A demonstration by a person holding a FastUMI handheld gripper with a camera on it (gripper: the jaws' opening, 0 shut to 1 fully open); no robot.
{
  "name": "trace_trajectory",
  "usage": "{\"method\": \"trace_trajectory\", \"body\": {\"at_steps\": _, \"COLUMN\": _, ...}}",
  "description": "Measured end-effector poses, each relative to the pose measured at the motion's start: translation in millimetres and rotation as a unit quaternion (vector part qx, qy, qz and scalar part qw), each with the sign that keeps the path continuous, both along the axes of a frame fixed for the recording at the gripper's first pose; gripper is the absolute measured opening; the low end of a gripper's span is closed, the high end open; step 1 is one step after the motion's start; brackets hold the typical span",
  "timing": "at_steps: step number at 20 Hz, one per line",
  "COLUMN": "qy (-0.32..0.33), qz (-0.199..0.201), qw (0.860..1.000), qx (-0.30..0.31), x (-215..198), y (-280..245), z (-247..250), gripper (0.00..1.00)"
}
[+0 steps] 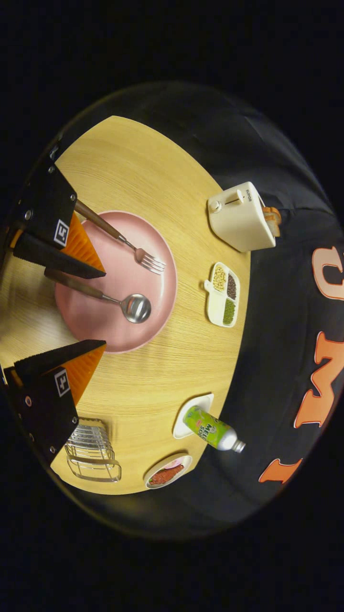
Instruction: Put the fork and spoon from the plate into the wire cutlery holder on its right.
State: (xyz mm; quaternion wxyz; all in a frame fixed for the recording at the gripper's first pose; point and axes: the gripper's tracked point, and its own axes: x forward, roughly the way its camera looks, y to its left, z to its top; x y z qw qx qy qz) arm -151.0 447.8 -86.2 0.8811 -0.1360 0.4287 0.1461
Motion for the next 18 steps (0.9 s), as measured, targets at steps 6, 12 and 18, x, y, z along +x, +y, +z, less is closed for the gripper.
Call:
{"method": "trace_trajectory", "body": {"at_steps": 6, "qy": 0.089, "qz": -0.007, "qw": 0.996, "qx": 0.015, "x": -6.7, "y": 12.7, "z": -33.6, "gripper": 0.59}}
{"method": "trace_trajectory", "body": {"at_steps": 12, "qy": 0.119, "qz": -0.031, "qw": 0.992, "qx": 0.007, "x": -11.1, "y": 10.2, "z": -44.2, "gripper": 0.31}}
{"method": "trace_trajectory", "body": {"at_steps": 18, "qy": 0.147, "qz": -0.044, "qw": 0.988, "qx": 0.032, "x": -16.9, "y": 11.1, "z": -46.6, "gripper": 0.1}}
